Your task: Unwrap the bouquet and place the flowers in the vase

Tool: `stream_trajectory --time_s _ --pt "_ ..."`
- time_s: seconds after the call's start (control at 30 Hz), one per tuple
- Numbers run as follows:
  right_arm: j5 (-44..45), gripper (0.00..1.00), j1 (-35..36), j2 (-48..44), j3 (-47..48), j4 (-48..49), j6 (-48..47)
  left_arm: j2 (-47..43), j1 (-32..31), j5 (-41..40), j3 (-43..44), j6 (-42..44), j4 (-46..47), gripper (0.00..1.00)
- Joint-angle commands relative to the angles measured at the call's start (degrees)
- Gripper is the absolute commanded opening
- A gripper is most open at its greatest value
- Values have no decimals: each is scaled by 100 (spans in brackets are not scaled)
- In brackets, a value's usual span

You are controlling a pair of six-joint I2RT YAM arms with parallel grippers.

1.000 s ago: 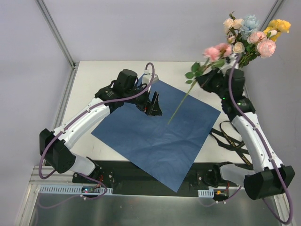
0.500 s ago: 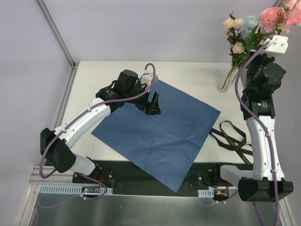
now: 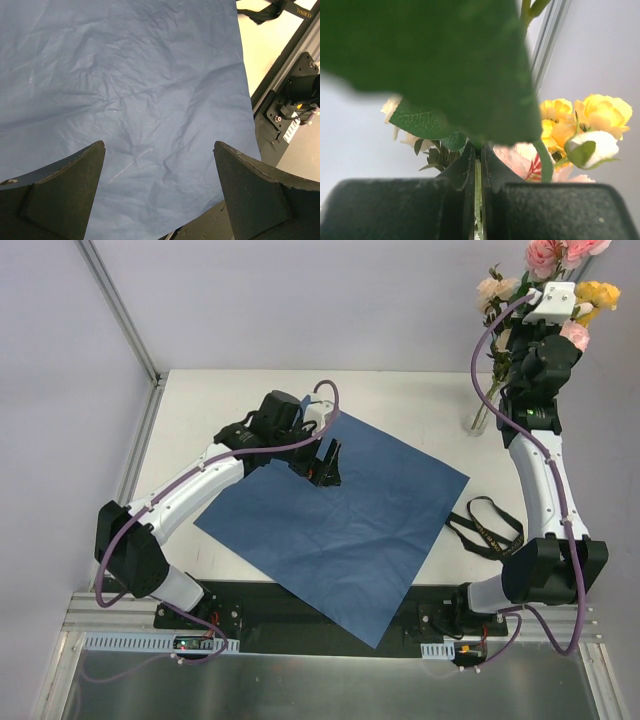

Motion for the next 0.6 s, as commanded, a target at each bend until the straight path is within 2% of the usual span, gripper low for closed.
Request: stream_trajectory --time_s 0.0,0.57 --pt "-27 0 -57 114 401 979 -76 95 56 -40 -18 130 23 89" --pt "176 1 -101 194 -28 1471 319 191 188 101 -18 104 23 90"
